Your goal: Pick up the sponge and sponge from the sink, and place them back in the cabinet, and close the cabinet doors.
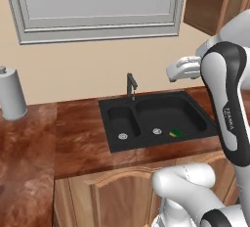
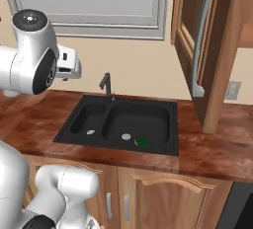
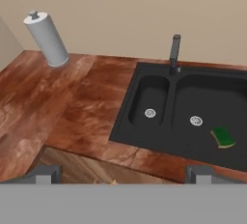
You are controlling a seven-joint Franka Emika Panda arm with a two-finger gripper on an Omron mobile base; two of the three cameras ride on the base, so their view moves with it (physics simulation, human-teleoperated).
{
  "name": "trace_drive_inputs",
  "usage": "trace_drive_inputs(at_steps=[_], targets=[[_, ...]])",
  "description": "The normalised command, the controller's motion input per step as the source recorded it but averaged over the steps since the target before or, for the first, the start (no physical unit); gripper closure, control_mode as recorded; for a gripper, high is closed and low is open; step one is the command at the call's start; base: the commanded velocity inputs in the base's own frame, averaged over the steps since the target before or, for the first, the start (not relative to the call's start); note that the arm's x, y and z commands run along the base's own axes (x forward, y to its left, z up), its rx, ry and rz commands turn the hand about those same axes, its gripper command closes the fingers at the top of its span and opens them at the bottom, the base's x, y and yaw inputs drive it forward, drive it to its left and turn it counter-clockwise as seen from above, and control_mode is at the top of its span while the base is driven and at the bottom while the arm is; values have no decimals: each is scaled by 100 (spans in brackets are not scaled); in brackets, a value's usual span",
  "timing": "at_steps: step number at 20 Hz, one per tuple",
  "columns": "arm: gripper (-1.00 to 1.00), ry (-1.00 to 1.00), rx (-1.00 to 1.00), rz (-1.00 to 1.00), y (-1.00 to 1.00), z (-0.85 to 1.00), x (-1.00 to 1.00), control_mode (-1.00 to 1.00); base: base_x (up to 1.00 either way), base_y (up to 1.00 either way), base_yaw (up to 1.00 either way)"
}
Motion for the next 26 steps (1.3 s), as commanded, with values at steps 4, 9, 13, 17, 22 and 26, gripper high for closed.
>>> trace_drive_inputs(at_steps=[4,9,13,17,22,26], targets=[[-100,0,0,0,0,0,0,100,44,0,0],[-100,0,0,0,0,0,0,100,38,0,0],[-100,0,0,0,0,0,0,100,25,-1,0],[-100,0,0,0,0,0,0,100,2,-3,0],[-100,0,0,0,0,0,0,100,0,0,0],[-100,0,0,0,0,0,0,100,0,0,0]])
